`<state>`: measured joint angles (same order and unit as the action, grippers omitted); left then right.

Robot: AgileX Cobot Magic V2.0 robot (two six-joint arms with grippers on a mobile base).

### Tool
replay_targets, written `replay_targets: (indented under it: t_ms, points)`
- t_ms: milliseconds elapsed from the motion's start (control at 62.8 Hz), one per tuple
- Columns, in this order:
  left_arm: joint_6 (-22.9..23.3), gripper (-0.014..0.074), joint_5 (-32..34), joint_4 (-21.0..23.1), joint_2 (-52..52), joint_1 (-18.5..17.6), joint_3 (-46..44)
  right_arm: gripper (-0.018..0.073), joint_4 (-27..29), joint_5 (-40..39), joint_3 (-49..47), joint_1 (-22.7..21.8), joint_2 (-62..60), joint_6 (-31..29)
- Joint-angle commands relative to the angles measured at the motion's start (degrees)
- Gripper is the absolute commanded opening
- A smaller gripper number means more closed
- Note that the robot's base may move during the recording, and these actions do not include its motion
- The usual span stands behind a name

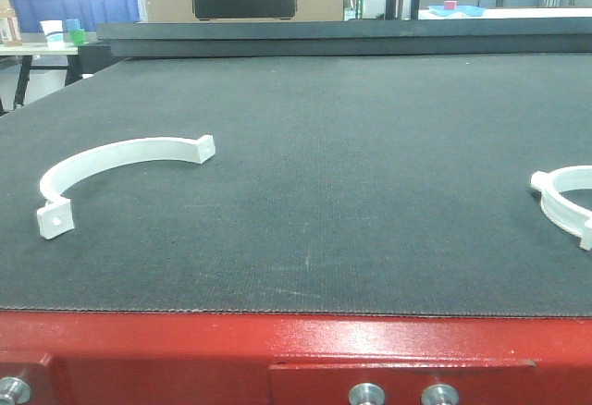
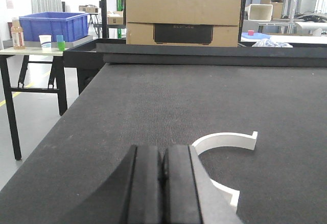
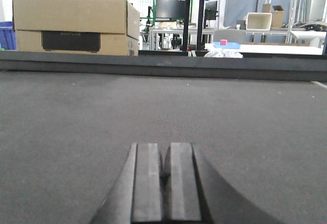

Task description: Grab PVC pipe and place in blue bin

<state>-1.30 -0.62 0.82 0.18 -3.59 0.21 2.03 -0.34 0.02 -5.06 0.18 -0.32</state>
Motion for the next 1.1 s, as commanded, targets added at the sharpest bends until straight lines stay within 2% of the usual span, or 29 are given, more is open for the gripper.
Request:
replay_targets:
  t_ms: [0, 111, 207, 271, 430, 509, 748, 939, 1002, 1018, 1082]
  points:
    - [0.44, -0.0111, 5.22, -0.01, -0.18, -0.05, -0.21, -0.0167, 0.10, -4.27, -0.02, 0.13, -0.18, -0.22]
    - [0.44, -0.0111, 12.52, 0.27, -0.18, -0.05, -0.21, -0.0167, 0.10, -7.76, -0.02, 0.13, -0.18, -0.22]
    - [0.44, -0.0111, 11.89, 1.79, -0.18, -0.05, -1.88, -0.0167, 0.10, -5.43, -3.70, 0.13, -0.18, -0.22]
    - [0.44, -0.0111, 8.00, 1.79, -0.18, -0.05, -6.33, -0.0167, 0.10, -3.95, -7.05, 0.13, -0.18, -0.22]
    - [0.44, -0.0111, -6.76, 0.29, 0.70, -0.05, -18.68, -0.0167, 0.10, -3.08, -15.27, 0.13, -0.12, -0.22]
    - [0.44, -0.0111, -12.10, -1.40, 4.33, -0.05, -24.90, -0.0167, 0.10, 0.85, -20.27, 0.13, 2.38, -0.22]
    - [0.44, -0.0111, -27.34, -1.44, 17.45, -0.05, -41.96, -0.0167, 0.10, 14.59, -34.79, 0.13, 13.57, -0.22]
    - [0.44, -0.0111, -41.68, -1.44, 32.56, -0.05, -53.32, -0.0167, 0.10, 27.36, -44.58, 0.13, 26.84, -0.22]
    - [0.44, -0.0111, -43.49, -1.44, 37.26, -0.05, -54.92, -0.0167, -0.35, 30.01, -46.82, 0.13, 32.02, -0.22]
    - [0.44, -0.0111, -43.05, -0.82, 51.61, -0.05, -55.19, -0.0167, -0.78, 33.40, -47.32, 0.13, 46.75, -0.22]
    - [0.44, -0.0111, -43.05, -0.82, 54.93, -0.05, -55.19, -0.0167, -0.78, 35.33, -47.32, 0.13, 49.62, -0.22]
